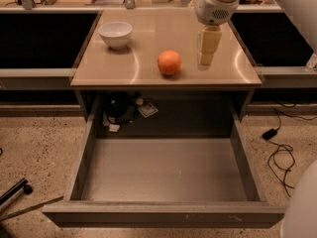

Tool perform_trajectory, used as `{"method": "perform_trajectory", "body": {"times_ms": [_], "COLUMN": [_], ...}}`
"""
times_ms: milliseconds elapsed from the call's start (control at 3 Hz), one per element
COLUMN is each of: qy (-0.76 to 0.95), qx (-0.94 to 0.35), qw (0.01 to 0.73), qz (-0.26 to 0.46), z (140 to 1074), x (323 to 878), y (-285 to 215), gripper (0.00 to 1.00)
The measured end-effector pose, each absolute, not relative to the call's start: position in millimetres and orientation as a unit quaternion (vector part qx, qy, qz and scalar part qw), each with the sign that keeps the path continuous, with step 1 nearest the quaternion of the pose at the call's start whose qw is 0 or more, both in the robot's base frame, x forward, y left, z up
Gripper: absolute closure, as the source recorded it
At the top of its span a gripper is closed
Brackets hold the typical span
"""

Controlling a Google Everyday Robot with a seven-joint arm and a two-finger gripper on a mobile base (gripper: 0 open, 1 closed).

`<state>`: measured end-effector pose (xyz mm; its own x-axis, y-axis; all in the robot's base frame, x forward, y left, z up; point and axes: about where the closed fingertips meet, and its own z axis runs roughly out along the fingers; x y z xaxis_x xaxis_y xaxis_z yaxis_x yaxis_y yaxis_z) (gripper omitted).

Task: Place orange into top drawer

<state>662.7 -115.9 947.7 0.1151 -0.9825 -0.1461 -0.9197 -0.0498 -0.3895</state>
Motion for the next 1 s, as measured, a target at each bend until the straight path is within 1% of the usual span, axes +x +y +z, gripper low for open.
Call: {"method": "perform_trajectory", "body": {"times_ms": [333,1000], "qy": [0.655,0.642], "qx": [-0.725,-0.742], "qw": [0.200,0.192], "qz": [-0.073,-0.038], "z": [939.2,904.2], "x": [674.6,684.3], "y": [-109.4,-88.0], "gripper": [0.00,0.00]}}
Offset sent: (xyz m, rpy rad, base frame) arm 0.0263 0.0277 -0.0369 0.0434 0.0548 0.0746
